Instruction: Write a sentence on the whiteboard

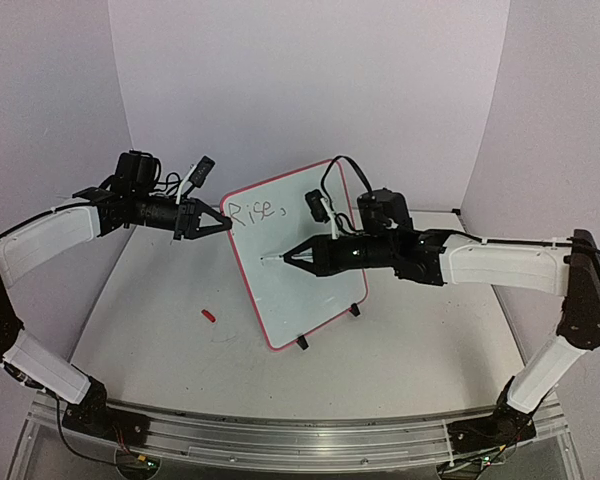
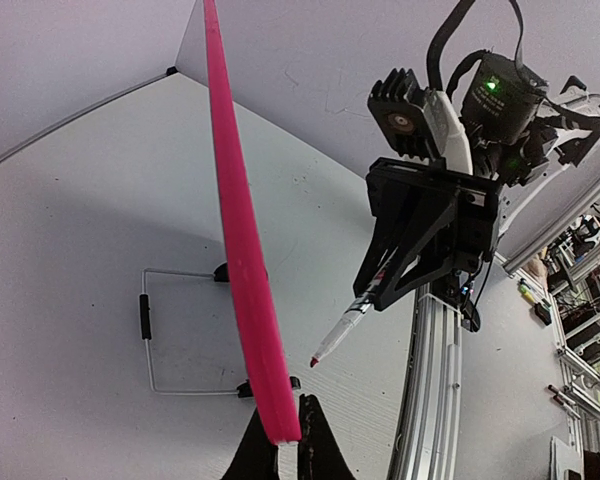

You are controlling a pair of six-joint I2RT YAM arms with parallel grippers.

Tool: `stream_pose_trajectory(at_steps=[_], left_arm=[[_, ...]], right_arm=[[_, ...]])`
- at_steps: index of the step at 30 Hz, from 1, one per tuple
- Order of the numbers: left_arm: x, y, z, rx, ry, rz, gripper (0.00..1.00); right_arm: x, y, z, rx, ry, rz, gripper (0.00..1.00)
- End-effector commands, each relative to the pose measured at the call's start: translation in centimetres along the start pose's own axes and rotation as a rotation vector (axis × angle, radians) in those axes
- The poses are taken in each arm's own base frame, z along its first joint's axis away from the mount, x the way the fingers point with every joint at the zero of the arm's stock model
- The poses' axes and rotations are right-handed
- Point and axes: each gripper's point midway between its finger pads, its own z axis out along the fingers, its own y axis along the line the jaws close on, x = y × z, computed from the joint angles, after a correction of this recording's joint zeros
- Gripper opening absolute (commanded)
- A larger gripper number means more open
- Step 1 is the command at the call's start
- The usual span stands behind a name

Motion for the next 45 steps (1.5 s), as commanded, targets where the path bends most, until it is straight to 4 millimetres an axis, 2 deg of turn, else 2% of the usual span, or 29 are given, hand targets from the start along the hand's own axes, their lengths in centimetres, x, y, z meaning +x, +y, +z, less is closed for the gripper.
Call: stream_pose_trajectory(at_steps=[1, 6, 15, 22, 26, 37, 45], left_arm=[[1.8, -0.5, 0.8, 0.007, 0.061, -0.006, 0.00], [1.8, -0.5, 0.8, 0.009, 0.062, -0.008, 0.00], [2.0, -0.5, 1.1, 0.016, 0.069, -0.013, 0.00], [2.0, -0.5, 1.2, 0.017, 0.071, -0.009, 0.00], [2.0, -0.5, 1.3, 0.018, 0.073, -0.011, 0.00], [2.1, -0.6, 1.4, 0.023, 0.077, -0.013, 0.00], [2.1, -0.7, 1.5, 0.023, 0.080, -0.012, 0.00]], right_arm=[[-2.1, 1.4, 0.8, -0.050, -0.039, -0.036, 0.00], [-2.6, 1.3, 1.6, -0.052, -0.041, -0.040, 0.00], [-2.5, 2.2, 2.5, -0.101, -0.020, -0.053, 0.00], [-2.5, 0.7, 2.9, -0.034, -0.037, -0.029, 0.00], [-2.4, 0.7, 3.2, -0.037, -0.028, -0.026, 0.00], [-0.2, 0.3, 3.6, -0.015, 0.043, -0.025, 0.00], [0.4, -0.1, 3.8, 0.007, 0.058, -0.018, 0.00]])
